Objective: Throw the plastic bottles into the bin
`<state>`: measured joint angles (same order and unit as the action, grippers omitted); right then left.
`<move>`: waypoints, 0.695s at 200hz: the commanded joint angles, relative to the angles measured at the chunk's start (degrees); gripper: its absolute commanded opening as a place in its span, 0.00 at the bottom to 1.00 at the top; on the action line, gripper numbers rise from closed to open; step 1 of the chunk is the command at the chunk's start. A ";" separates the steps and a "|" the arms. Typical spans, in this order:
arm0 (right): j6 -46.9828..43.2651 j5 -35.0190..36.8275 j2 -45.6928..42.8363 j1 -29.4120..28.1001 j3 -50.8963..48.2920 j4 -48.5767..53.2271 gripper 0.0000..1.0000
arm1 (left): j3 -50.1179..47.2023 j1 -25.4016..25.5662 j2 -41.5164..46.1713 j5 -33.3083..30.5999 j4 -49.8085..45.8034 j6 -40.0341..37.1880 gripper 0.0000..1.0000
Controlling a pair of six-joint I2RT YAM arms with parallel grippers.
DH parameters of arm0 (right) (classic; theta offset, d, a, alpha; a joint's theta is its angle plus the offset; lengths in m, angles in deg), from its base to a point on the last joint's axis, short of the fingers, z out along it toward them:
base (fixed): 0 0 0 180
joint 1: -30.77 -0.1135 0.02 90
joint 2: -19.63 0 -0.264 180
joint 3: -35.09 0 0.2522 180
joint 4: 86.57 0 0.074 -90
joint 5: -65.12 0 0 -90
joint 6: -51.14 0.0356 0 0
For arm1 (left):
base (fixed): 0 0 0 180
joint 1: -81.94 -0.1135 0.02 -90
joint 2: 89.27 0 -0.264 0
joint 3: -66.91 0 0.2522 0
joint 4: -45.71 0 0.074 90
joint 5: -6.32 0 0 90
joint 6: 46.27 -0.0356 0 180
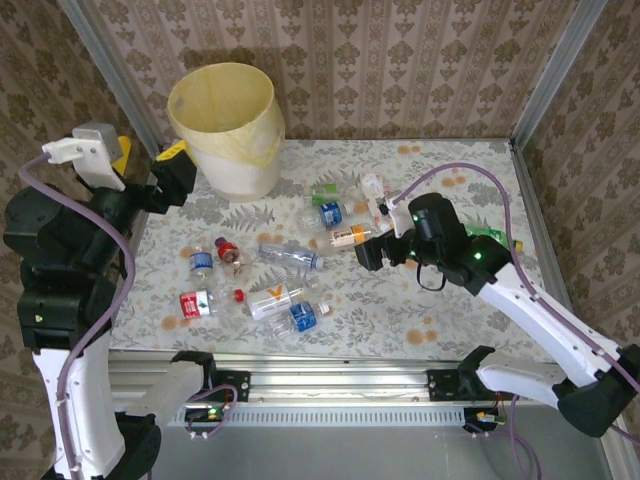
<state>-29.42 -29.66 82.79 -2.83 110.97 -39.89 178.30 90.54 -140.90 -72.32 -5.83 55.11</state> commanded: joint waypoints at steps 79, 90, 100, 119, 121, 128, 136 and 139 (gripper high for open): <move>6.55 -4.30 21.49 14.98 3.41 3.33 0.90 | -4.52 0.27 2.27 3.89 1.08 7.06 1.00; 6.25 -4.33 23.73 15.87 3.90 2.79 0.88 | -6.81 0.22 3.25 4.46 3.18 8.60 1.00; 6.04 -4.60 25.73 16.72 4.30 2.23 0.86 | -8.76 0.25 3.99 5.52 4.55 9.59 1.00; 5.78 -4.30 29.39 18.56 5.56 1.88 0.83 | -10.26 0.27 4.59 5.98 3.82 10.46 1.00; 5.73 -4.28 29.81 18.70 5.73 1.88 0.82 | -10.35 0.23 4.68 5.97 3.56 10.52 1.00; 5.68 -4.30 31.22 19.34 6.43 2.00 0.80 | -10.65 0.23 4.92 5.72 2.95 10.71 1.00; 5.60 -4.33 32.70 19.88 7.29 2.14 0.78 | -11.18 0.23 5.26 5.52 2.34 10.94 1.00; 5.47 -4.33 33.22 20.05 7.57 2.18 0.77 | -11.36 0.26 5.43 5.48 2.23 11.02 1.00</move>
<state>-23.76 -33.14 112.27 15.48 115.28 -37.88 167.96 90.54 -136.88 -67.95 -4.06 63.65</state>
